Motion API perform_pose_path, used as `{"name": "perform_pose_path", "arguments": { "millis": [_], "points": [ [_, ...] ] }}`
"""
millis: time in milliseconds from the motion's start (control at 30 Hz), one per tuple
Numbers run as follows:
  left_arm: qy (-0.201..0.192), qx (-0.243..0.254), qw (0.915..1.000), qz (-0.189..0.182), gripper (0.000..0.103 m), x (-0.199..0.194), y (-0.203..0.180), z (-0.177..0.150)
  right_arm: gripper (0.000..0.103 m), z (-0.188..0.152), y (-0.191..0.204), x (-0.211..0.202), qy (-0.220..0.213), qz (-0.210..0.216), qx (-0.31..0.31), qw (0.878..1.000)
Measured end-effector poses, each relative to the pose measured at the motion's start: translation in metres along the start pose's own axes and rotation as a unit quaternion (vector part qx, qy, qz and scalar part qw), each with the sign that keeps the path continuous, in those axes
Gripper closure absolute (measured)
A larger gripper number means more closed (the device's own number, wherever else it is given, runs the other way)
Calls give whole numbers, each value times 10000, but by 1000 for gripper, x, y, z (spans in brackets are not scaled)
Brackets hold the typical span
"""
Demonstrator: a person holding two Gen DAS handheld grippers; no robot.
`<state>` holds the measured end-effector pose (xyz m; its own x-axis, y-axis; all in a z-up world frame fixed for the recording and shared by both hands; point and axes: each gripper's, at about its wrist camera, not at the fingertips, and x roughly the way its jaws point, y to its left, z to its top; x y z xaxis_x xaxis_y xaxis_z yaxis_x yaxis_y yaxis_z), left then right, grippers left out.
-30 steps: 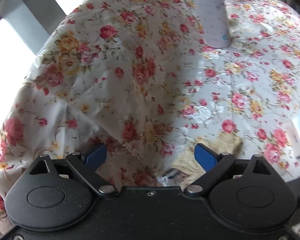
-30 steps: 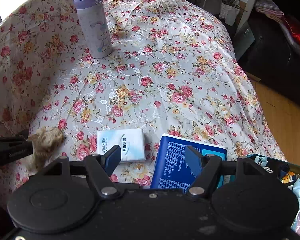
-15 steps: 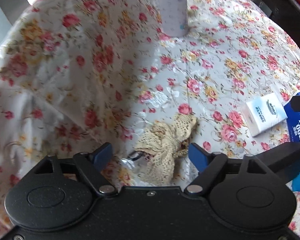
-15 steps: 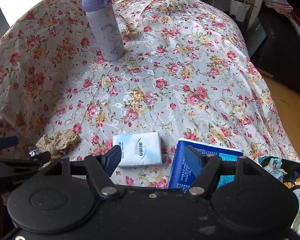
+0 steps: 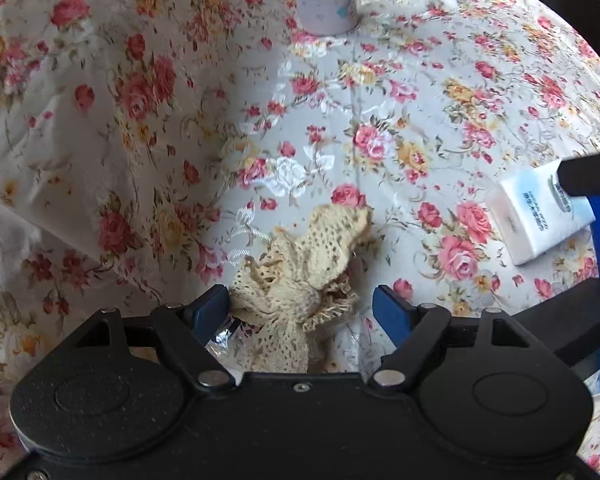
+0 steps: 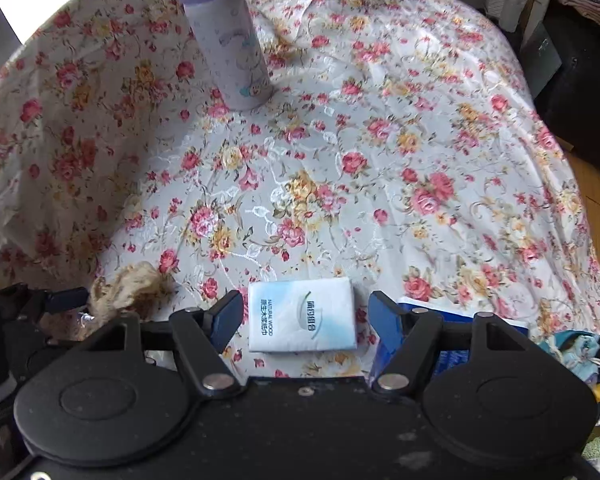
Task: Organize soft objects
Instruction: 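Grasp the beige lace cloth with the left tool while the right grasps the white tissue packet, then lift and carry the lace cloth and tissue packet over the gold tray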
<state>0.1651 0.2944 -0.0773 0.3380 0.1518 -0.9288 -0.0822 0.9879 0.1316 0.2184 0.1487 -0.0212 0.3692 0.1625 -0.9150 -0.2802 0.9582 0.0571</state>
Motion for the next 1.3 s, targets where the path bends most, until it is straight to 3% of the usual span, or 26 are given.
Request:
{"name": "perform_pose_path", "arguments": {
  "millis": [200,300,433,767,867,933,1000,1167,1300],
  "points": [
    [290,-365,9985,-298,25,13,11,7,33,0,11,31,300,-141,-150,9993],
    [381,-504,9976,-268,10,19,14,8,28,-1,14,44,395,-290,-197,9986],
    [377,-532,9976,-247,3,23,13,8,28,-2,15,54,485,-376,-253,9978],
    [176,-628,9974,-310,2,29,13,11,29,-7,22,63,443,-517,-473,9966],
    [185,-634,9969,-416,9,28,15,12,30,-8,23,61,424,-498,-542,9964],
    [32,-629,9970,-458,36,20,16,12,30,-10,23,58,406,-466,-560,9965],
    [-73,-649,9964,-543,45,15,17,13,30,-10,22,54,372,-406,-481,9973],
    [-200,-723,9950,-658,46,7,21,13,30,-5,19,33,195,-274,-337,9989],
    [-533,-860,9926,-675,46,-16,28,13,30,-2,18,8,-25,-142,-268,9995]
  ]
}}
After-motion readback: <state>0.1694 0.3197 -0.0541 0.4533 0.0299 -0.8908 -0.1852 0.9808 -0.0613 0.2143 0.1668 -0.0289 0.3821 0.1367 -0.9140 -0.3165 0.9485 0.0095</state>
